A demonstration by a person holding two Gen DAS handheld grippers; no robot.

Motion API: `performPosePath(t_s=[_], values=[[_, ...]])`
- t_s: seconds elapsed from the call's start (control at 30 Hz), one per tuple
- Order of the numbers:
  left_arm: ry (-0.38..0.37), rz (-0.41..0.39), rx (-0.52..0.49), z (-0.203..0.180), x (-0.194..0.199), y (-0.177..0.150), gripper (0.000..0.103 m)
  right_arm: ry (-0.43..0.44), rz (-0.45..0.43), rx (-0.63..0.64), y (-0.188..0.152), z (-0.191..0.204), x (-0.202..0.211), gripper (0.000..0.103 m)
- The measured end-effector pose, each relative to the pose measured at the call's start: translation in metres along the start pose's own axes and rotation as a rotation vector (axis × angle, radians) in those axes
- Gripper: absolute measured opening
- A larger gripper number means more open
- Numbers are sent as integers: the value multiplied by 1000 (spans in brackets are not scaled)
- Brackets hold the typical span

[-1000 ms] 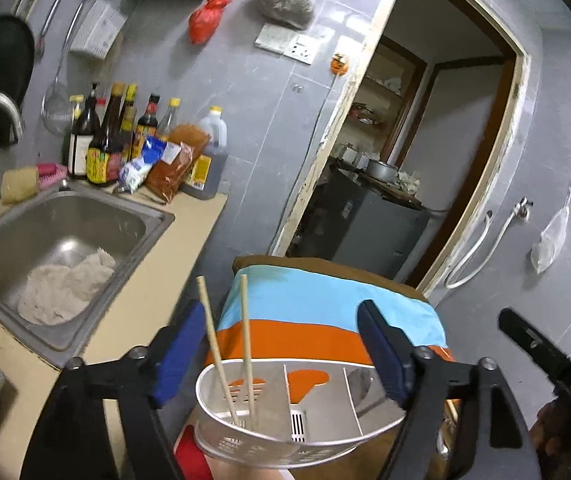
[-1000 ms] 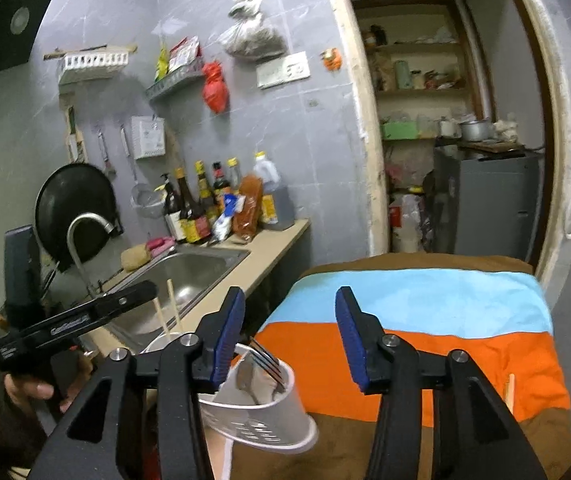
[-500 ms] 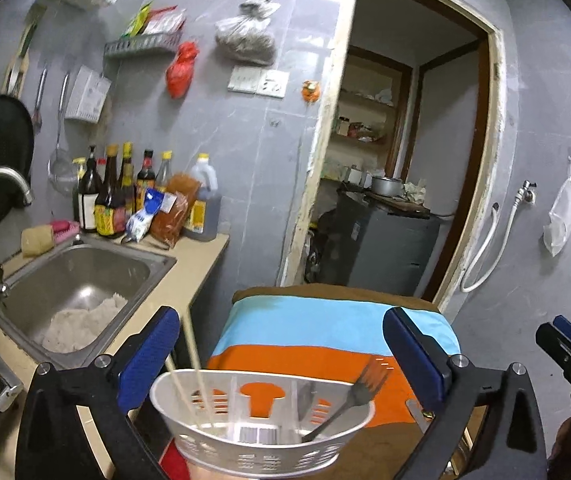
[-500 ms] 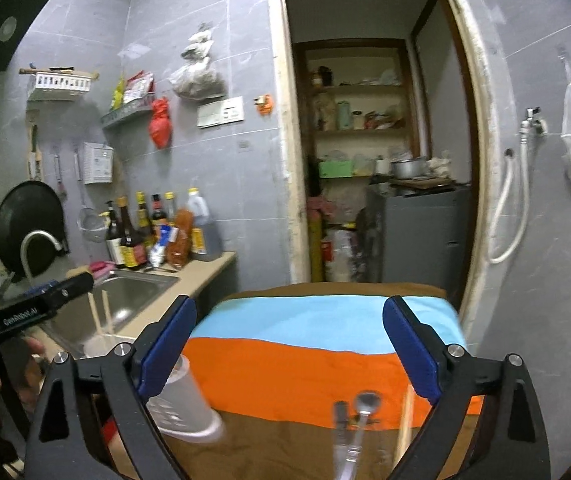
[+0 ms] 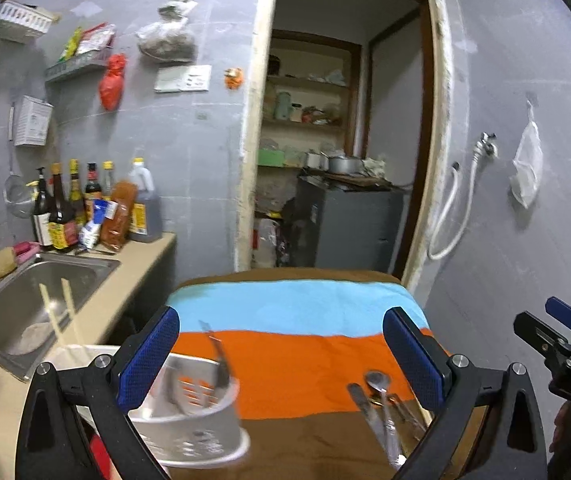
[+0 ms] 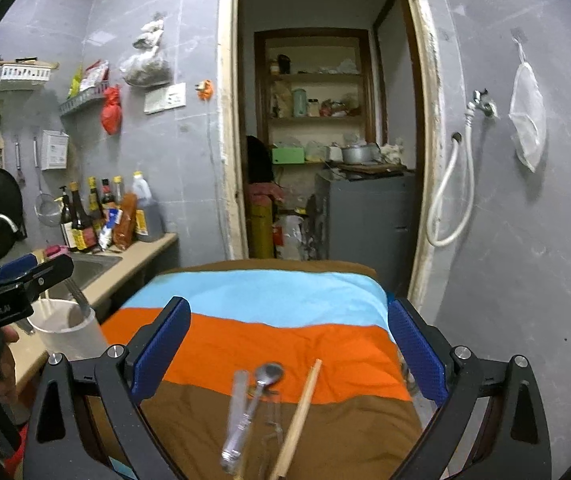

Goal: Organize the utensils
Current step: 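Move both tools back over the remaining spoons and knife, then lower the left tool onto the knife while the right tool approaches a wooden chopstick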

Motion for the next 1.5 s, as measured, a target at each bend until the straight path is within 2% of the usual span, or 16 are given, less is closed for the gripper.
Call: performPosePath(t_s=[0.37, 0.63, 0.7, 0.77, 0.8, 0.87, 1.03, 1.17, 1.23, 1.37, 1.5], values=[[-82, 142, -36, -68, -45, -49, 102, 1, 157, -49, -48, -65, -51, 97], [-112, 267, -59, -82, -90, -89, 102, 73, 242, -77, -83, -78, -95, 96], [-117, 307, -46, -81, -102, -99, 98, 97, 273, -83, -94, -78, -109, 95], [-122, 355, -30, -81, -114, -110, 89, 117, 302, -84, -102, -75, -120, 90], [-123, 373, -24, -79, -118, -115, 88, 128, 315, -85, -107, -73, -125, 84], [-128, 424, 13, -76, -130, -126, 77, 149, 347, -87, -117, -68, -137, 79], [-160, 528, 96, -75, -149, -150, 53, 197, 414, -82, -139, -56, -161, 55], [-175, 597, 143, -75, -157, -168, 36, 230, 454, -74, -150, -46, -175, 46], [-175, 602, 137, -76, -158, -170, 34, 246, 476, -67, -154, -40, -182, 42], [-196, 630, 98, -82, -164, -173, 31, 266, 519, -55, -162, -30, -199, 41], [-217, 647, 102, -86, -168, -173, 26, 289, 547, -48, -166, -18, -213, 39]])
Point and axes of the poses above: each gripper's, at about its wrist camera, not at the fingertips, and x roughly against the way its jaws point, z to its left, y to its top, the point moved 10 cm from there along -x, roughly the way its jaws point, and after that the axes turned 4 degrees about -y, right-handed, at the moved point
